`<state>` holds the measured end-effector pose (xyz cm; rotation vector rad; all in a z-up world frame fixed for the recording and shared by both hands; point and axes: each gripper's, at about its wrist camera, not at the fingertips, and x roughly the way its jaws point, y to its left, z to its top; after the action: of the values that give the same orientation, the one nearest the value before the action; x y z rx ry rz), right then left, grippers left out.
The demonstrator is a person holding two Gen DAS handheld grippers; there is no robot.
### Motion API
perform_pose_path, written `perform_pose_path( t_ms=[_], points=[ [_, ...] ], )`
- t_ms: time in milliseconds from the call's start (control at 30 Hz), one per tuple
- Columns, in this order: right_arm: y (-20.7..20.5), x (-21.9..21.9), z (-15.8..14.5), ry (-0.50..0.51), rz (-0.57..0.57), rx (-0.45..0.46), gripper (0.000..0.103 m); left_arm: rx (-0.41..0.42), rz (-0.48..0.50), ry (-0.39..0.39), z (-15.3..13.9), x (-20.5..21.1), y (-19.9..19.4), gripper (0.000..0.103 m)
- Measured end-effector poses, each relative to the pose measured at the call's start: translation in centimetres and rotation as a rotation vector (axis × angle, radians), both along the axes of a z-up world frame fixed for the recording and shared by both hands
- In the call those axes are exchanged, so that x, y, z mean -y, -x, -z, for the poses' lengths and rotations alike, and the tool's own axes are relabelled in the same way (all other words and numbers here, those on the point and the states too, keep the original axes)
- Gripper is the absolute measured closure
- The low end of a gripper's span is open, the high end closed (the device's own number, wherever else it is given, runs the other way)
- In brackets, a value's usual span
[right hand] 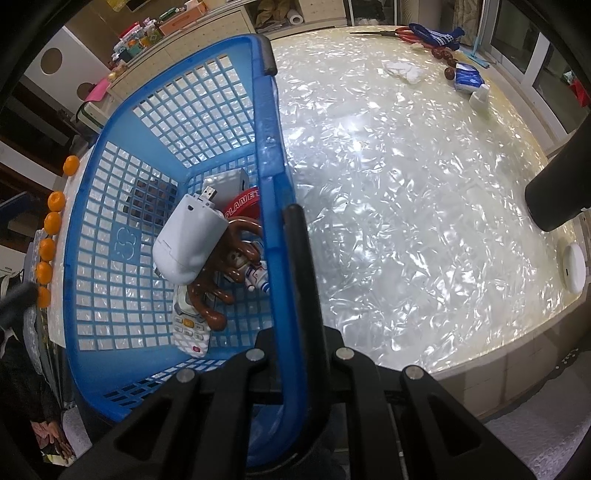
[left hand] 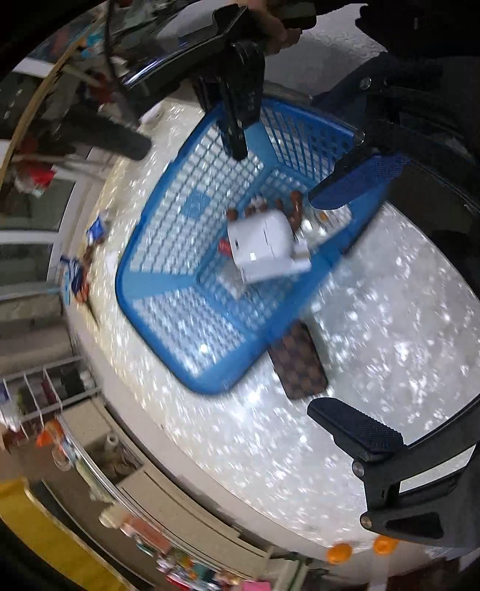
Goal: Organize rigid objects
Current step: 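Withdraw the left tool to the brown checkered case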
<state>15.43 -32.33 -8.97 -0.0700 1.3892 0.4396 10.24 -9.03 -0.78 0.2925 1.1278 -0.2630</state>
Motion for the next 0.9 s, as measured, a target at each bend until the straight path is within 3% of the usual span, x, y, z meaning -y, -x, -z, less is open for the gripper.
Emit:
perform_pose_path(
  t_ms=[133, 500, 900],
  points=[
    [0.0, 0.0, 0.1, 0.002, 0.000, 0.001, 0.095, -0.027, -0.083, 0.004, 0.7, -3.1, -0.4, 0.001],
    [0.0, -0.1, 0.1, 0.003, -0.003, -0.001, 0.095, -0.165, -0.355, 0.071, 6.9, -8.5, -3.2, 0.001],
    [-0.1, -0.1, 0.3, 0.004, -0.011, -0.005, 0.095, -0.259, -0.722, 0.243, 12.7, -12.1, -5.6, 0.001]
  ],
)
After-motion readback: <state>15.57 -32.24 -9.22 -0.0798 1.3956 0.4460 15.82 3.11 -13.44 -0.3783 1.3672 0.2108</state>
